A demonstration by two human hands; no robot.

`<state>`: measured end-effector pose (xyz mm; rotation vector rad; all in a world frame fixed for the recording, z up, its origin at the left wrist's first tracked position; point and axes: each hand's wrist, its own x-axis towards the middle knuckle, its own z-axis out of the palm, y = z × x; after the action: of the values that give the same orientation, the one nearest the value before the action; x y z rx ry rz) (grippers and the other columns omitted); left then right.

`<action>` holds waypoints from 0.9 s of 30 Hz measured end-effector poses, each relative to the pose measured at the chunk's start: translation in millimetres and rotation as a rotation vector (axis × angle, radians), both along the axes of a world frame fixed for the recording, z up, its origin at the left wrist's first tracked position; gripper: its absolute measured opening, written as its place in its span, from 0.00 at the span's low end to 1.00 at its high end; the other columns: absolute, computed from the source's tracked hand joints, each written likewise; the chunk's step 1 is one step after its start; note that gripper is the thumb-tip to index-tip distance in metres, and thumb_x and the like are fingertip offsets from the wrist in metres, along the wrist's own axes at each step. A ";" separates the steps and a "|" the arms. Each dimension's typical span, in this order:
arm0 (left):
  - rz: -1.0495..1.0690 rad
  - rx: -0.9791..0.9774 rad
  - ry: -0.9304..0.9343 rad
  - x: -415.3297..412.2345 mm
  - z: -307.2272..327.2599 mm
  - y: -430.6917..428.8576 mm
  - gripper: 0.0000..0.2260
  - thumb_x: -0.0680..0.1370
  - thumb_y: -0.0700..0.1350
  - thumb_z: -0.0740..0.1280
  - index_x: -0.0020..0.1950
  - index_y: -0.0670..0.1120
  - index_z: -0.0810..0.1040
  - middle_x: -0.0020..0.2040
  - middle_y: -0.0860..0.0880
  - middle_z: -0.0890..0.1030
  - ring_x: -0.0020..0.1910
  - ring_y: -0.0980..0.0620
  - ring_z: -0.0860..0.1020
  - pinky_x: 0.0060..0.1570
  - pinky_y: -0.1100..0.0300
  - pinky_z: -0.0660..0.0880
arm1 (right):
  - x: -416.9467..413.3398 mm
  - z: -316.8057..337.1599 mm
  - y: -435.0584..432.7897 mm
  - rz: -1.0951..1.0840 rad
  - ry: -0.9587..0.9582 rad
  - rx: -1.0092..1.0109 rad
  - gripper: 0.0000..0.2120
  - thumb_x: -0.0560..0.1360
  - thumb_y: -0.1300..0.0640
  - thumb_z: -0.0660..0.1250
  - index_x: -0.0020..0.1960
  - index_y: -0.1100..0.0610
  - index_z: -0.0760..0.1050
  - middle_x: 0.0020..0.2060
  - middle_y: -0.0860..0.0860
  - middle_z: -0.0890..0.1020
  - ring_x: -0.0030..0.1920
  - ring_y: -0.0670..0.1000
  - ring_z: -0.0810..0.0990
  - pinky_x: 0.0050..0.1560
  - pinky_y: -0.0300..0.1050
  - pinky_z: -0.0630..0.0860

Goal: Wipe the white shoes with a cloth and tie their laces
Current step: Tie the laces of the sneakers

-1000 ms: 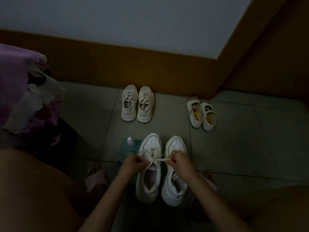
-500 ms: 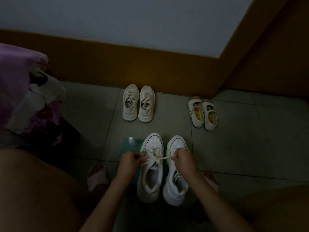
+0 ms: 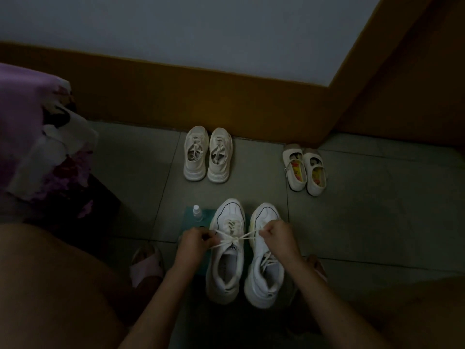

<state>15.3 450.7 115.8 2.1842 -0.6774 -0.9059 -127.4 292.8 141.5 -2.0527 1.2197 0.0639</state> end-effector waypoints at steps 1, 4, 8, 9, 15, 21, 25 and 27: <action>0.003 -0.007 0.003 -0.5 -0.1 -0.5 0.04 0.71 0.42 0.73 0.43 0.42 0.83 0.29 0.55 0.76 0.27 0.59 0.73 0.34 0.61 0.73 | 0.4 1.6 0.9 0.017 -0.008 0.006 0.12 0.74 0.60 0.67 0.35 0.66 0.77 0.32 0.60 0.79 0.34 0.51 0.75 0.38 0.43 0.71; 0.029 -0.035 0.009 -0.5 0.4 -1.1 0.01 0.72 0.41 0.73 0.40 0.45 0.82 0.29 0.56 0.77 0.24 0.64 0.73 0.29 0.70 0.69 | 1.5 3.5 2.6 0.016 -0.063 0.017 0.10 0.73 0.62 0.68 0.36 0.67 0.78 0.35 0.62 0.81 0.33 0.51 0.75 0.38 0.42 0.72; 0.049 -0.065 0.005 -0.2 3.3 -4.1 0.01 0.73 0.39 0.71 0.42 0.43 0.83 0.30 0.56 0.78 0.24 0.68 0.74 0.27 0.76 0.68 | 3.1 5.0 -1.2 -0.060 -0.167 0.111 0.03 0.71 0.65 0.71 0.43 0.63 0.78 0.36 0.58 0.81 0.36 0.50 0.76 0.41 0.39 0.71; 0.070 -0.075 0.002 -1.0 5.8 -5.2 0.01 0.73 0.40 0.71 0.42 0.44 0.82 0.30 0.56 0.78 0.25 0.66 0.75 0.29 0.75 0.69 | 3.6 5.9 -2.8 -0.098 -0.174 0.171 0.08 0.70 0.66 0.72 0.49 0.63 0.77 0.35 0.56 0.79 0.39 0.51 0.77 0.43 0.39 0.71; 0.149 -0.193 -0.217 -9.6 22.4 -17.4 0.04 0.72 0.43 0.72 0.39 0.47 0.79 0.40 0.51 0.80 0.40 0.54 0.78 0.42 0.62 0.71 | -13.7 9.9 -25.1 -0.234 -0.210 0.244 0.06 0.71 0.66 0.71 0.46 0.59 0.78 0.42 0.53 0.81 0.45 0.52 0.79 0.52 0.48 0.77; -0.209 -0.189 -0.200 -51.2 31.6 -52.6 0.06 0.75 0.41 0.68 0.51 0.46 0.81 0.50 0.50 0.79 0.46 0.53 0.77 0.48 0.60 0.73 | -44.6 5.0 -25.6 -0.143 0.011 0.206 0.20 0.73 0.54 0.70 0.26 0.54 0.66 0.22 0.48 0.68 0.26 0.47 0.67 0.35 0.42 0.65; -0.407 -0.153 -0.187 -71.8 19.9 -65.0 0.12 0.74 0.37 0.66 0.56 0.46 0.80 0.56 0.48 0.76 0.52 0.49 0.76 0.49 0.59 0.72 | -49.7 5.7 -16.7 -0.096 0.167 0.353 0.23 0.70 0.50 0.73 0.24 0.54 0.65 0.17 0.46 0.66 0.23 0.46 0.65 0.29 0.40 0.62; -0.456 -0.142 -0.196 -77.4 16.4 -69.0 0.12 0.75 0.38 0.65 0.58 0.45 0.79 0.58 0.45 0.75 0.54 0.47 0.76 0.51 0.59 0.71 | -49.8 3.2 -16.1 -0.084 0.149 0.360 0.20 0.70 0.54 0.73 0.26 0.54 0.67 0.22 0.48 0.68 0.25 0.46 0.67 0.31 0.40 0.63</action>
<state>-62.2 381.7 132.2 2.0414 -1.3320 -0.8364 -177.2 276.7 144.7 -1.7062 1.2787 0.3754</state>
